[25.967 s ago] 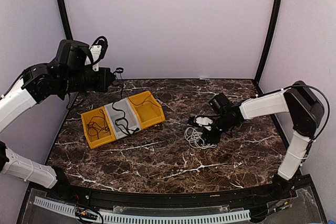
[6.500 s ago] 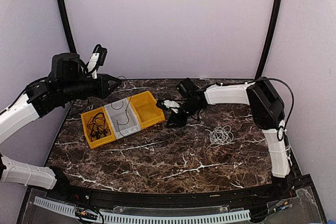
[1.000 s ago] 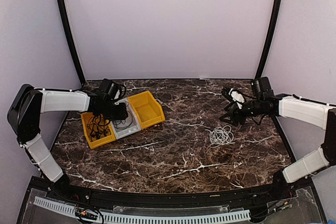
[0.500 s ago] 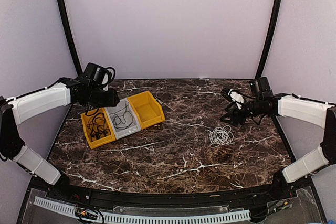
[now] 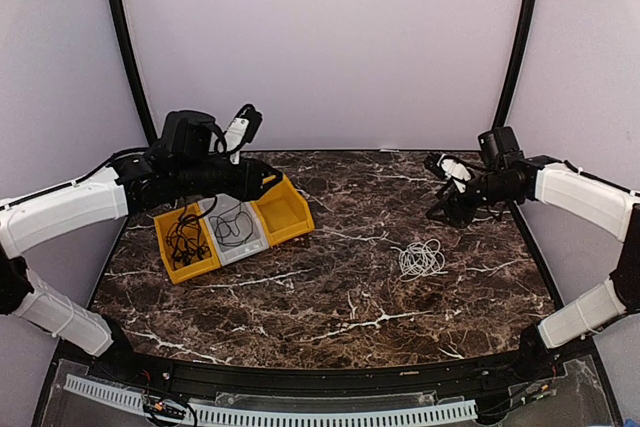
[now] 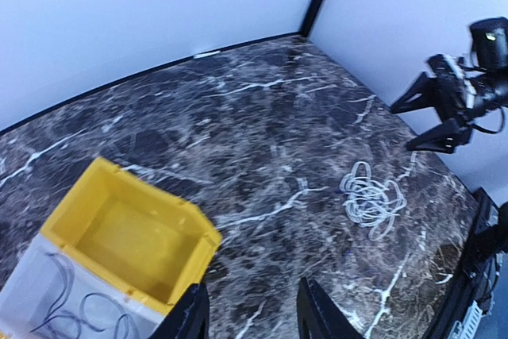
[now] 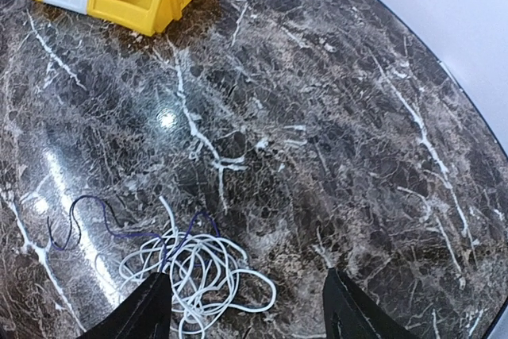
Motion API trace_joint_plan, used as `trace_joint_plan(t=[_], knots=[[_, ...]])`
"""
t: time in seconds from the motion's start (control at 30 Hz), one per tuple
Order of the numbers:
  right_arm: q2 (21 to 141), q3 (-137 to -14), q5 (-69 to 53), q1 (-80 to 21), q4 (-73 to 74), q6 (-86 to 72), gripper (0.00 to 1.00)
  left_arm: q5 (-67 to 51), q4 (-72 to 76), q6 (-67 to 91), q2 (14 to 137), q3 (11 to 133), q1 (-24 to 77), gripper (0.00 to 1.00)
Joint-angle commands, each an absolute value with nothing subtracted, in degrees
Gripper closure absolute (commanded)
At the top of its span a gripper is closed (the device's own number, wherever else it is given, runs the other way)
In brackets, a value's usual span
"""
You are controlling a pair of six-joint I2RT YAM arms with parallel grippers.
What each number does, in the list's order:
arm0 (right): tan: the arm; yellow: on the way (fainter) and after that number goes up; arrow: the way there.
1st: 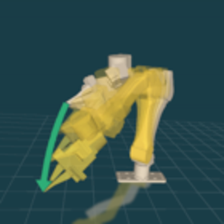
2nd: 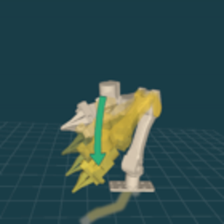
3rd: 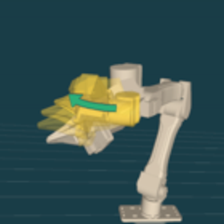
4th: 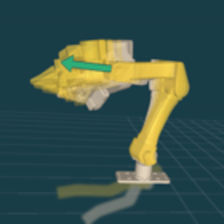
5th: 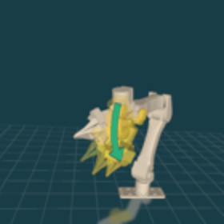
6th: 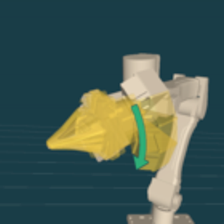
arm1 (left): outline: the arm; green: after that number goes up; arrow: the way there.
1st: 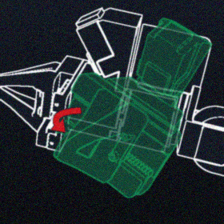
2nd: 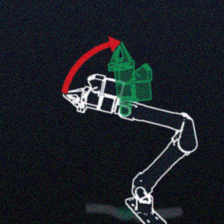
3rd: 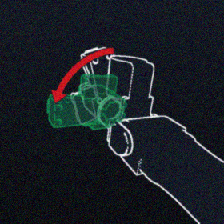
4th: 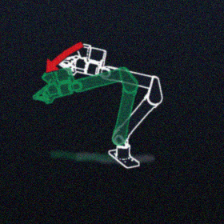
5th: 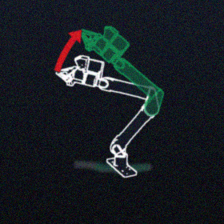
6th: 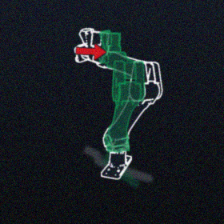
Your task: Untangle the cables
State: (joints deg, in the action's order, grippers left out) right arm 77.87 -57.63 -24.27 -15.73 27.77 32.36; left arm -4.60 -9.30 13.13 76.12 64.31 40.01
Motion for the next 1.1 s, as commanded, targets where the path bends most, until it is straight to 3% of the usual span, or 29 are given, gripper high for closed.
trace_joint_plan(t=[0.0, 0.2, 0.43, 0.87, 1.07], knots=[[77.20, -55.34, -27.00, -15.55, 30.90, 33.85, 0.33, -11.19, 1.19, 12.02, 80.22, 62.45, 46.75, 0.59], [78.86, -51.24, -32.37, -16.10, 29.86, 35.41, 0.32, -10.74, 4.06, 12.40, 94.84, 66.59, 56.08, 0.53], [80.47, -49.49, -33.46, -16.94, 28.67, 35.77, 0.32, -13.71, 6.92, 12.27, 110.26, 74.36, 58.85, 0.53], [82.29, -49.22, -33.16, -17.88, 28.79, 36.03, 0.30, -18.23, 11.34, 7.09, 123.55, 82.29, 59.33, 0.56], [82.75, -49.39, -32.45, -18.18, 28.72, 35.96, 0.30, -17.22, 9.79, 8.20, 128.23, 86.52, 59.35, 0.64]])
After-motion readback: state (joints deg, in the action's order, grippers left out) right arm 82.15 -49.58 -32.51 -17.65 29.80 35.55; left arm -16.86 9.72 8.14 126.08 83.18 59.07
